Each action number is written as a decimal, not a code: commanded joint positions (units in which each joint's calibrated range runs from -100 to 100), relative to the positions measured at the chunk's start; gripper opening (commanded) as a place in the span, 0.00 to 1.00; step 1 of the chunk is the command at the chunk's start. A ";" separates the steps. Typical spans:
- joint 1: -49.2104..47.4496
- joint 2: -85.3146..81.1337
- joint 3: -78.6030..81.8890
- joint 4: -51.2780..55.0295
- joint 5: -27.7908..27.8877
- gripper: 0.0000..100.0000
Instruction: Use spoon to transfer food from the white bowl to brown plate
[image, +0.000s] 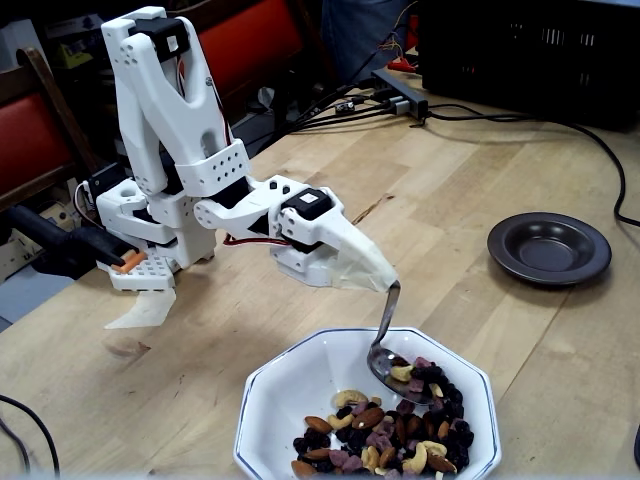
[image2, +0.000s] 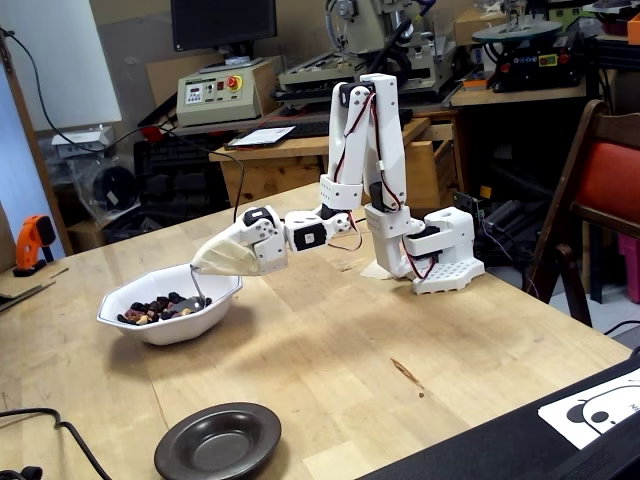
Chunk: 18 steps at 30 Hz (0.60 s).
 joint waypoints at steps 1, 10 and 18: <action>-0.50 -3.14 -1.15 -0.92 -1.27 0.03; -0.50 -3.14 -1.15 -0.92 -4.05 0.03; -0.35 -2.88 -1.15 -0.92 -6.50 0.03</action>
